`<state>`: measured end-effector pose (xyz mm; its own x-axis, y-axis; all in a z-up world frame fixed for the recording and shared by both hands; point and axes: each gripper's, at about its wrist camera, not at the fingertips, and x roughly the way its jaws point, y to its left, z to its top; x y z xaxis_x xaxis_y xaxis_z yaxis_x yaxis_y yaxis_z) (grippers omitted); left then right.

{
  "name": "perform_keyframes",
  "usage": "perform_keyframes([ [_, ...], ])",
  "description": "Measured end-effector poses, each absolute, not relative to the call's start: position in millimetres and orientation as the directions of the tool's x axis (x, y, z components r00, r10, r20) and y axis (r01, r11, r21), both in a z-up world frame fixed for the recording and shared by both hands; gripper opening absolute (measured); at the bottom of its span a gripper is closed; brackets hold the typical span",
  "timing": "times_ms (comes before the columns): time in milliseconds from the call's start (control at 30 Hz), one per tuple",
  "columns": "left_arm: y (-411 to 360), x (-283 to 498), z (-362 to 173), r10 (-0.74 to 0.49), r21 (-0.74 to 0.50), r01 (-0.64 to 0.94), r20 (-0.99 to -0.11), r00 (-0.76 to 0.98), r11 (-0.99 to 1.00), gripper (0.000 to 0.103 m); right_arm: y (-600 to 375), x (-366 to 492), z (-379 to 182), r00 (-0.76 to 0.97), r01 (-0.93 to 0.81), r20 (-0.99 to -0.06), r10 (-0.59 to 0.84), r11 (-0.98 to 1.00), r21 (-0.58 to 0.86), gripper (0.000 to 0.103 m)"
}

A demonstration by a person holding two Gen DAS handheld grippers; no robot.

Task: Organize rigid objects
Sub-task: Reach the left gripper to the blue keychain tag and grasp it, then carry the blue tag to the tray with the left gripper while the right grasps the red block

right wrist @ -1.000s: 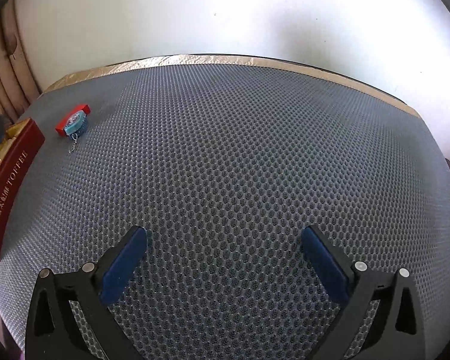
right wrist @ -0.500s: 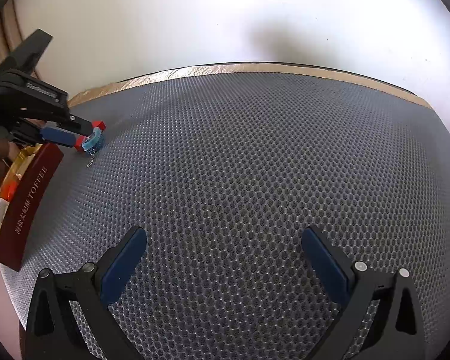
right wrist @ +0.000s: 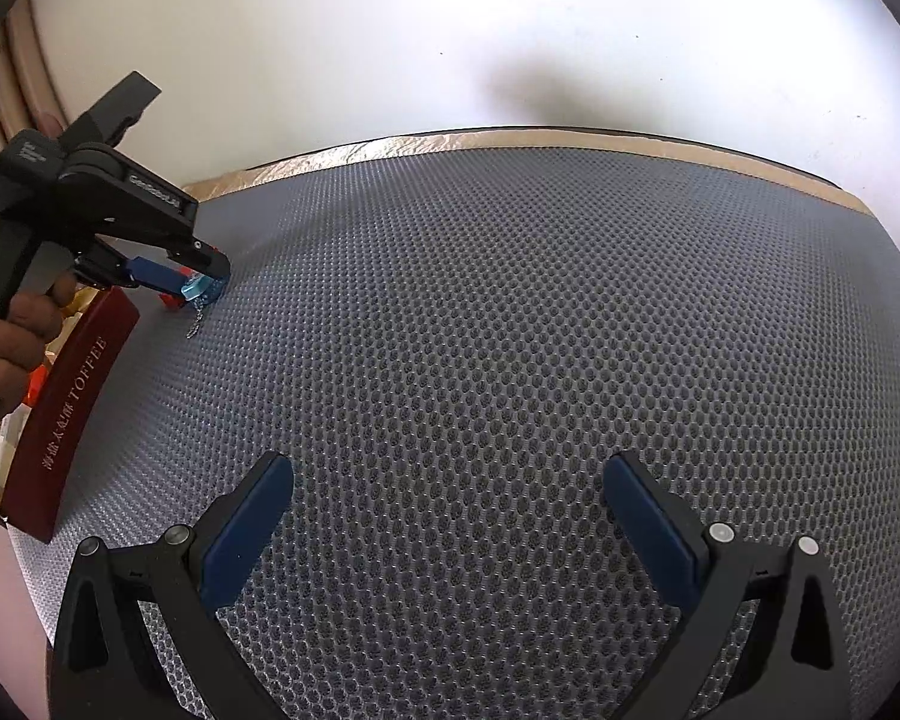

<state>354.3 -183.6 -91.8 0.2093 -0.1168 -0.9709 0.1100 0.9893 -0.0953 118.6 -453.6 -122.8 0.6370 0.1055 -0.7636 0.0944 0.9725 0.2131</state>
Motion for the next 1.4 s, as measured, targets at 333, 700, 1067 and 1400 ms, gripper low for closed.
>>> perform_keyframes([
  [333,-179.5,345.8,-95.0,-0.141,-0.117,0.106,-0.954,0.266,0.987,0.031,-438.8,127.3,-130.4,0.632,0.098,-0.769,0.099,0.974,0.206,0.103],
  [700,-135.7,230.0,-33.7,-0.300,-0.264,0.142,-0.864,0.405,0.954,0.031,-432.1,132.1,-131.1,0.622,0.102,-0.779,0.084,0.977,0.187,0.103],
  [1067,-11.7,164.0,10.0,-0.246,-0.283,0.001,-0.831,0.500,0.959,0.031,-399.4,144.3,-135.6,0.571,0.107,-0.821,-0.033,0.994,0.034,0.103],
  [1400,50.5,207.6,2.5,-0.197,-0.228,0.003,-0.836,0.513,0.974,0.031,-358.9,153.7,-113.5,0.591,0.109,-0.807,0.000,0.991,0.079,0.102],
])
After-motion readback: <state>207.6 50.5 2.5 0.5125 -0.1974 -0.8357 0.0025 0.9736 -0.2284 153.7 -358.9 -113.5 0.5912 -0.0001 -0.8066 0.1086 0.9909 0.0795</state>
